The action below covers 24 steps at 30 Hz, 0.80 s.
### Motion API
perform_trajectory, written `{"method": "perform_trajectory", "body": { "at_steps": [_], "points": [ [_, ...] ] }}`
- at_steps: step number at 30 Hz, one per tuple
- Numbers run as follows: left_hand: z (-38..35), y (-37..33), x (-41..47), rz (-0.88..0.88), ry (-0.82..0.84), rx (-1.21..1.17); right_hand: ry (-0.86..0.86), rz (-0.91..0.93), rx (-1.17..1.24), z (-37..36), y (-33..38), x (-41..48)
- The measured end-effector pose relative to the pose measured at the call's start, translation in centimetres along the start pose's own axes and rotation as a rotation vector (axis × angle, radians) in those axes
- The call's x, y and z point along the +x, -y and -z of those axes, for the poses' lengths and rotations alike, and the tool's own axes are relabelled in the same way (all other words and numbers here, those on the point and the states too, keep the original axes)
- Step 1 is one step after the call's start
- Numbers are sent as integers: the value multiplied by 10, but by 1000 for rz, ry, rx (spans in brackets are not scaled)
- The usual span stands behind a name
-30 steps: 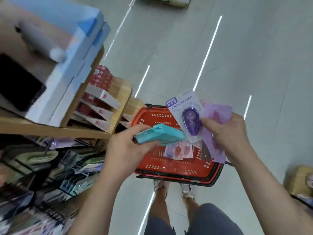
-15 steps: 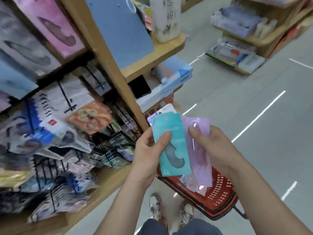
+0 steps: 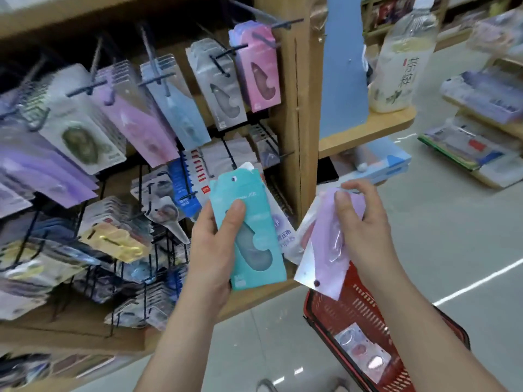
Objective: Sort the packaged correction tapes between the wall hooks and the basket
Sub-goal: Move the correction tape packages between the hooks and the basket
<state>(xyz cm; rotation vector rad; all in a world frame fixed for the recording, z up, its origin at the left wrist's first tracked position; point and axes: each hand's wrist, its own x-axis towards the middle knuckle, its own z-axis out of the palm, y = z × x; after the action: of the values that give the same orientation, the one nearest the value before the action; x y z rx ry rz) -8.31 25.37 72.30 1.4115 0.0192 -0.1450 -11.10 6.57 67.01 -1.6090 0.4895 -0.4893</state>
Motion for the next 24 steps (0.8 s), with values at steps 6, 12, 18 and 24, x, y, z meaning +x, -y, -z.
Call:
{"method": "perform_trajectory", "body": {
  "at_steps": [6,12,18,24],
  "points": [
    [21,-5,-1,28,155,107,157,100,40,-64,35,-14],
    [46,-14,13,60,88,-7,462,39,240,-94,49,-29],
    [70,-23,27,129,68,-140,475,-1,224,-105,41,-32],
    [64,-32,39,189,176,-244,418,-25,283,-101,45,-21]
  ]
}}
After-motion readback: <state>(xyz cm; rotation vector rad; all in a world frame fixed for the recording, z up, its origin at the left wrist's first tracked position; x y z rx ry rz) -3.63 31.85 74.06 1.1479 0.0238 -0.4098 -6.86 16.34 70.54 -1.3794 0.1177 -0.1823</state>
